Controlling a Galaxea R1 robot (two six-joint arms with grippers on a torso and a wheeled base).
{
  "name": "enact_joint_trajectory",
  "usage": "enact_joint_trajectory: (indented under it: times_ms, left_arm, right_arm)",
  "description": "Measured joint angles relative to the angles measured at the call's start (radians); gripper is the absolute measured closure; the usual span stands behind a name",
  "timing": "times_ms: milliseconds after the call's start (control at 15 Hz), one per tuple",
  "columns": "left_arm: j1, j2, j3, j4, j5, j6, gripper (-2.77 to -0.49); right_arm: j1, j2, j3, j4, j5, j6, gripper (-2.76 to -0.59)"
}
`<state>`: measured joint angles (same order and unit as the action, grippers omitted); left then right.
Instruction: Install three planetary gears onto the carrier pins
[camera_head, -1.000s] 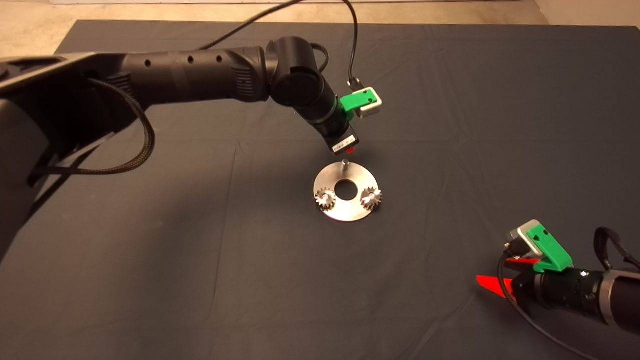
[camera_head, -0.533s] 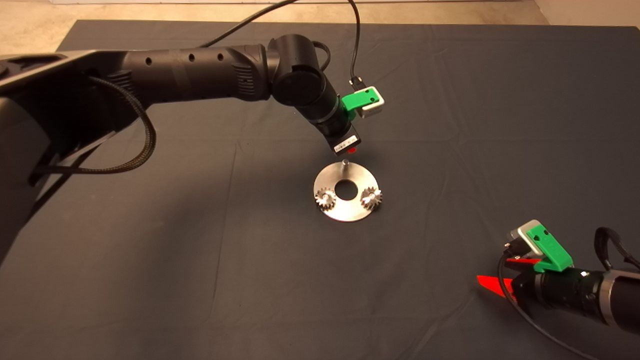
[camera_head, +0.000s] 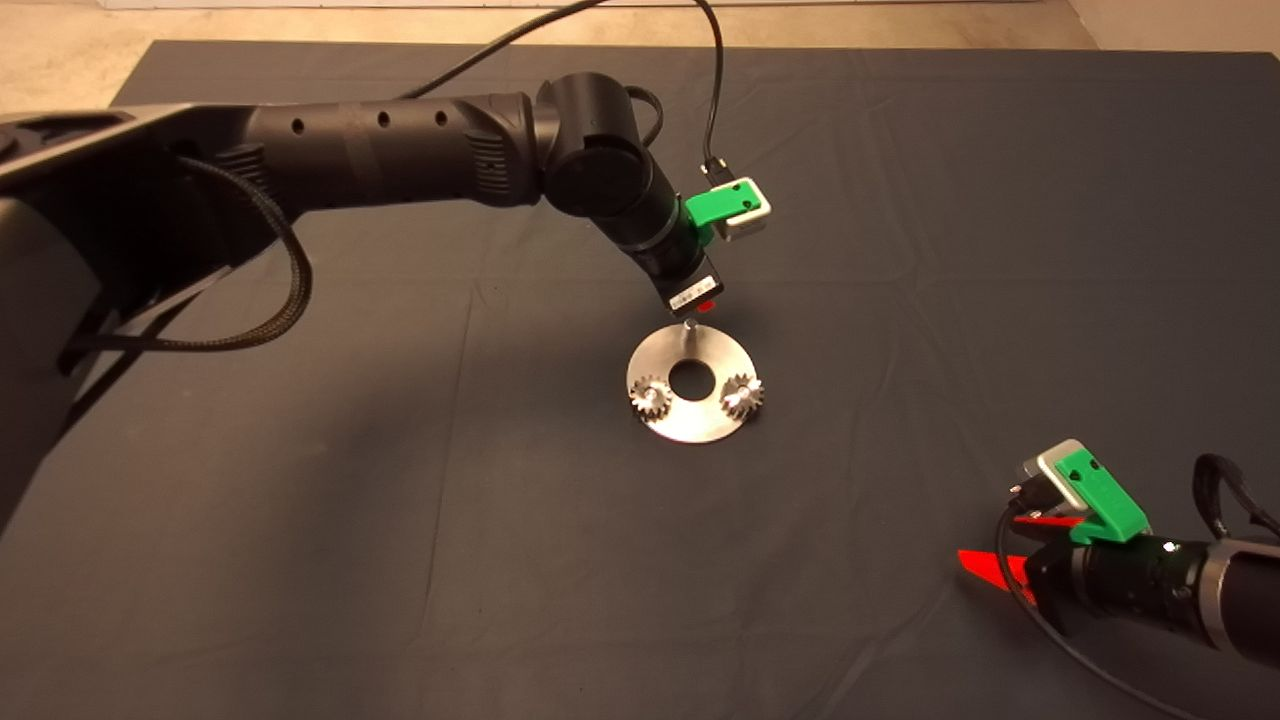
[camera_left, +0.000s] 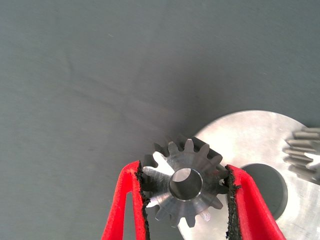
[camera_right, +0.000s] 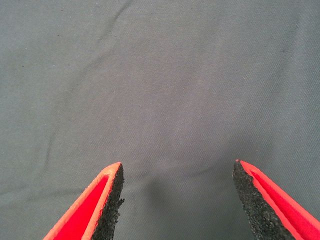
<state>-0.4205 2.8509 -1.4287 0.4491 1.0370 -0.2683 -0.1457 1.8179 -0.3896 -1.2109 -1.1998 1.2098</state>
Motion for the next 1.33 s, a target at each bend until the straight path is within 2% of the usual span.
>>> enact_joint_trajectory:
  times_ms: [133,533,667,733,1067,1333]
  left_arm:
    - [0.014,-0.009,0.001,-0.001,0.001,0.0,-0.6]
    - [0.017,-0.022,0.009,0.0,0.001,0.001,-0.6]
    - [0.03,-0.02,0.009,0.0,-0.001,0.001,-0.6]
    - [0.035,-0.02,0.011,0.0,-0.008,0.001,-0.6]
    - [0.036,-0.019,0.011,0.0,-0.013,0.001,-0.6]
    - [0.049,-0.019,0.011,0.001,-0.037,0.0,-0.6]
  right_arm:
    - [0.003,0.0,0.0,0.004,-0.003,0.0,-1.62]
    - [0.009,0.002,0.0,0.013,-0.014,0.0,-1.62]
    - [0.019,0.002,0.0,0.016,-0.018,0.0,-1.62]
    - [0.019,0.002,0.0,0.02,-0.019,0.0,-1.62]
    - [0.024,0.002,0.0,0.024,-0.02,0.0,-1.62]
    - [0.027,0.002,0.0,0.025,-0.02,0.0,-1.62]
